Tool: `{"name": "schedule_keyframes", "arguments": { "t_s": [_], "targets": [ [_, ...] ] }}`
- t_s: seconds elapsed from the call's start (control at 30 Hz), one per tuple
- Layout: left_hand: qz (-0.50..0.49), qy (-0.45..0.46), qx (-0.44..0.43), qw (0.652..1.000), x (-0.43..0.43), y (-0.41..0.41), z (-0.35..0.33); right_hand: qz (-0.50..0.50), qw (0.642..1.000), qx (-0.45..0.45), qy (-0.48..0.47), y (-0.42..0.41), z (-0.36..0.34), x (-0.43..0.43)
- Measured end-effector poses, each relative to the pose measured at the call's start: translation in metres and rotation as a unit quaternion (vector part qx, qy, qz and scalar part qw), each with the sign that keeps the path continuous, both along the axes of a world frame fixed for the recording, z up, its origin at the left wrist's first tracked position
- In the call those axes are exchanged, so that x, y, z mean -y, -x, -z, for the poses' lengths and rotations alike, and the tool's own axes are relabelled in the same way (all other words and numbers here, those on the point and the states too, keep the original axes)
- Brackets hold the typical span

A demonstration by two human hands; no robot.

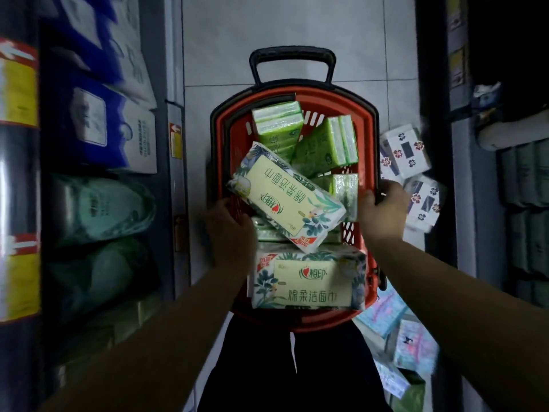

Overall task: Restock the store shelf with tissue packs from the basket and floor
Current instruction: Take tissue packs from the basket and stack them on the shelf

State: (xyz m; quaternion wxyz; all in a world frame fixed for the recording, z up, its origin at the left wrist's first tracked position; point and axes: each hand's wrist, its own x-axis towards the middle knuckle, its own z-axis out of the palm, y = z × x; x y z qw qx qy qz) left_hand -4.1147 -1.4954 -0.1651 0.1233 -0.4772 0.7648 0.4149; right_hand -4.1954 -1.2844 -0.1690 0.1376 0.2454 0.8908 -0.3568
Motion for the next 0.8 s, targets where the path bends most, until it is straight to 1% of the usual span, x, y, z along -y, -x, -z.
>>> {"name": "schedule_keyframes", "arguments": {
  "t_s": [0.03, 0.07, 0.13, 0.17, 0.2, 0.23, 0.27, 0.3, 0.37, 0.4, 0.47, 0.5, 0.53, 0.6, 0.63, 0.67, 0.7, 0.73, 0.8],
  "targets": [
    [0.001, -0.046, 0.002, 0.999, -0.012, 0.003, -0.007, -0.029, 0.999, 0.011, 0.039, 0.003, -0.006, 0.009],
    [0.010, -0.093, 0.023, 0.995, -0.023, 0.008, -0.012, -0.050, 0.993, 0.046, 0.092, 0.006, -0.011, 0.020],
    [0.010, -0.193, 0.108, 0.975, -0.032, 0.015, -0.011, -0.107, 0.967, 0.160, 0.167, 0.008, -0.017, 0.039],
    [0.010, -0.232, 0.138, 0.963, -0.034, 0.017, -0.009, -0.146, 0.955, 0.197, 0.167, 0.007, -0.018, 0.046],
    [0.019, -0.255, 0.144, 0.956, -0.034, 0.016, -0.006, -0.164, 0.950, 0.209, 0.162, 0.006, -0.016, 0.050],
    [0.032, -0.263, 0.133, 0.955, -0.033, 0.014, -0.007, -0.153, 0.951, 0.212, 0.168, 0.008, -0.015, 0.053],
    [0.025, -0.265, 0.111, 0.958, -0.031, 0.011, -0.011, -0.123, 0.948, 0.218, 0.195, 0.010, -0.014, 0.055],
    [-0.001, -0.281, 0.076, 0.957, -0.028, 0.008, -0.013, -0.093, 0.939, 0.238, 0.229, 0.012, -0.016, 0.058],
    [-0.083, -0.320, 0.010, 0.944, -0.018, 0.005, -0.024, -0.055, 0.911, 0.293, 0.286, 0.012, -0.023, 0.061],
    [-0.098, -0.342, -0.020, 0.935, -0.011, 0.004, -0.031, -0.035, 0.896, 0.315, 0.310, 0.006, -0.030, 0.064],
    [-0.088, -0.373, -0.057, 0.922, 0.000, 0.005, -0.053, 0.024, 0.872, 0.328, 0.362, -0.008, -0.042, 0.070],
    [-0.098, -0.374, -0.075, 0.919, 0.002, 0.005, -0.065, 0.055, 0.861, 0.324, 0.388, -0.016, -0.051, 0.074],
    [-0.138, -0.366, -0.101, 0.915, 0.004, 0.003, -0.076, 0.080, 0.849, 0.319, 0.413, -0.023, -0.062, 0.079],
    [-0.228, -0.316, -0.149, 0.909, 0.005, 0.001, -0.099, 0.107, 0.837, 0.303, 0.443, -0.033, -0.091, 0.096],
    [-0.270, -0.307, -0.159, 0.899, 0.004, -0.001, -0.114, 0.115, 0.839, 0.294, 0.442, -0.037, -0.106, 0.107],
    [-0.293, -0.334, -0.160, 0.882, 0.003, -0.003, -0.125, 0.118, 0.845, 0.286, 0.437, -0.041, -0.120, 0.117],
    [-0.296, -0.367, -0.157, 0.868, 0.003, -0.005, -0.140, 0.116, 0.849, 0.280, 0.433, -0.045, -0.135, 0.127],
    [-0.287, -0.381, -0.158, 0.865, 0.004, -0.008, -0.154, 0.105, 0.853, 0.275, 0.432, -0.049, -0.152, 0.135],
    [-0.272, -0.375, -0.171, 0.870, 0.010, -0.015, -0.180, 0.070, 0.865, 0.271, 0.416, -0.052, -0.177, 0.142]
  ]
}}
